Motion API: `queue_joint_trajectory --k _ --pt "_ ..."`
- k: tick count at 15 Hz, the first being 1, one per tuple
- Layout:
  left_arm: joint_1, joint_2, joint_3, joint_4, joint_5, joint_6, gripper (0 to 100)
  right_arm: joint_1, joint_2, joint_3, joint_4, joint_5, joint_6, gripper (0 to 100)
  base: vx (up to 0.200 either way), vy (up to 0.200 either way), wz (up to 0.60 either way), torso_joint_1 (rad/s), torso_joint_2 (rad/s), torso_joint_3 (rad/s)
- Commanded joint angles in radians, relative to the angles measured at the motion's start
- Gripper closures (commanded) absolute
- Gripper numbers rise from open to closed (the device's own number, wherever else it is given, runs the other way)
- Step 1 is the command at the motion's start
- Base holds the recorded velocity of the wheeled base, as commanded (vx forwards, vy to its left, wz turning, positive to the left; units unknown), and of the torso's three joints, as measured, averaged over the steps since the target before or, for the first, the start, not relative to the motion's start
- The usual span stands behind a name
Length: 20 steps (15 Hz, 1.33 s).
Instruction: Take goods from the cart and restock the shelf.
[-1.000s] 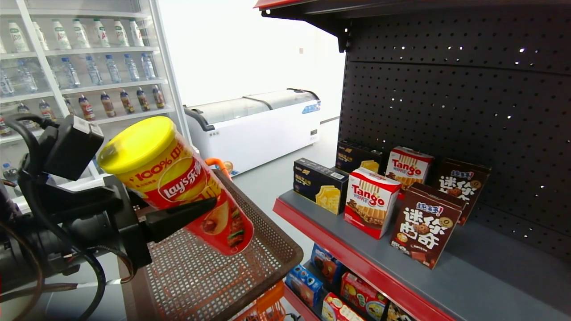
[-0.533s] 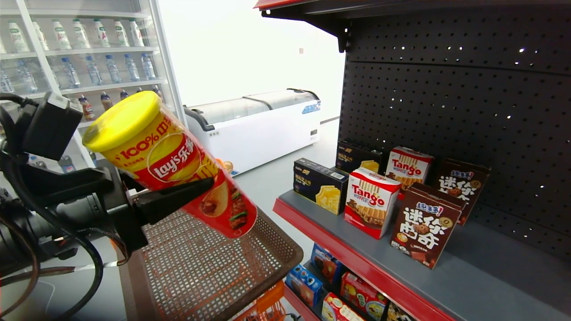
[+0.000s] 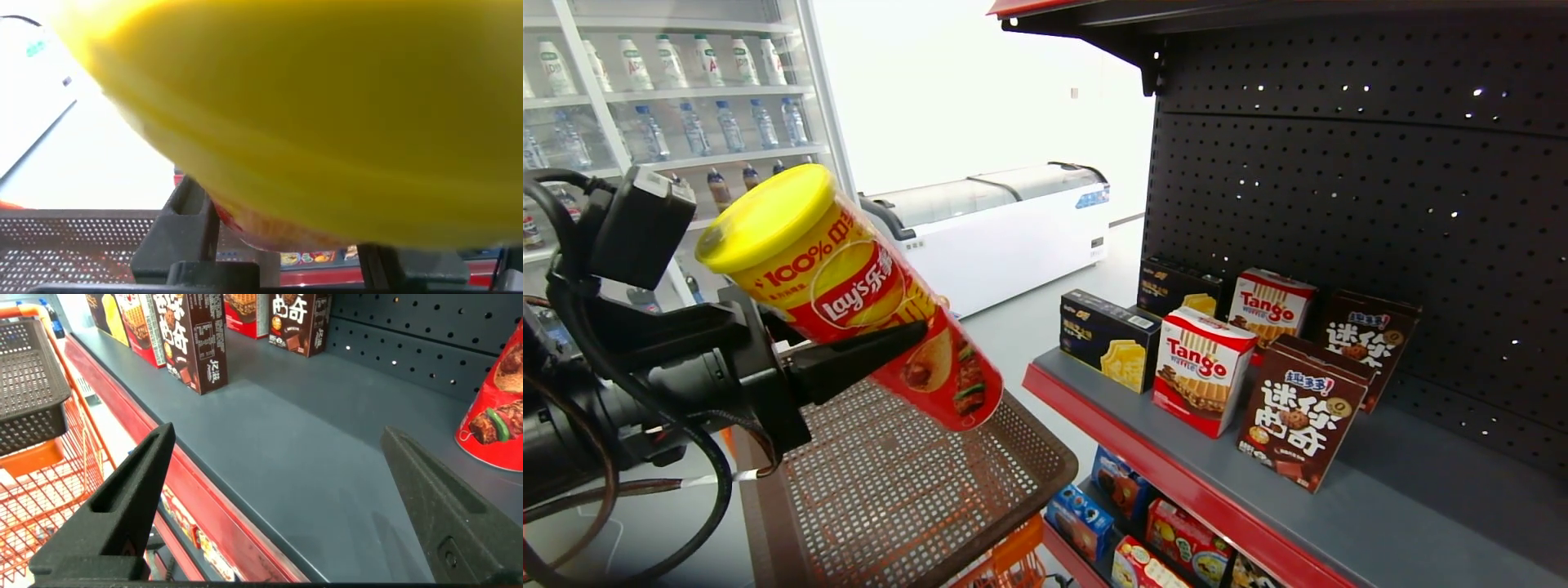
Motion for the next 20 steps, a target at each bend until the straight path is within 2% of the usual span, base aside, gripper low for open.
queue_joint_trajectory --k 1,4,8,12,16,20 --pt "-0.047 0.010 -0.013 -0.002 -0.002 0.000 100 0.000 0.001 0.000 0.000 0.000 -0.002 0 0.000 0.000 0.00 0.000 0.00 0.000" --pt "-0.099 0.030 -0.019 -0.002 -0.005 0.000 100 0.000 0.001 0.000 0.000 0.000 -0.002 0 0.000 0.000 0.00 0.000 0.00 0.000" --pt "-0.113 0.055 -0.026 0.000 -0.011 0.000 100 0.000 0.001 0.000 0.000 0.000 0.000 0 0.000 0.000 0.00 0.000 0.00 0.000" --pt "-0.118 0.058 0.027 0.000 -0.011 0.004 100 0.000 0.001 0.000 0.000 0.000 0.000 0 0.000 0.000 0.00 0.000 0.00 0.000" --pt "-0.219 0.061 0.043 0.004 -0.011 0.004 100 0.000 0.001 0.000 0.000 0.002 0.000 0 0.000 0.000 0.00 0.000 0.00 0.000" --pt "-0.233 0.059 0.058 0.006 -0.045 0.004 100 0.000 0.001 0.000 0.000 0.000 0.000 0 0.000 0.000 0.00 0.000 0.00 0.000"
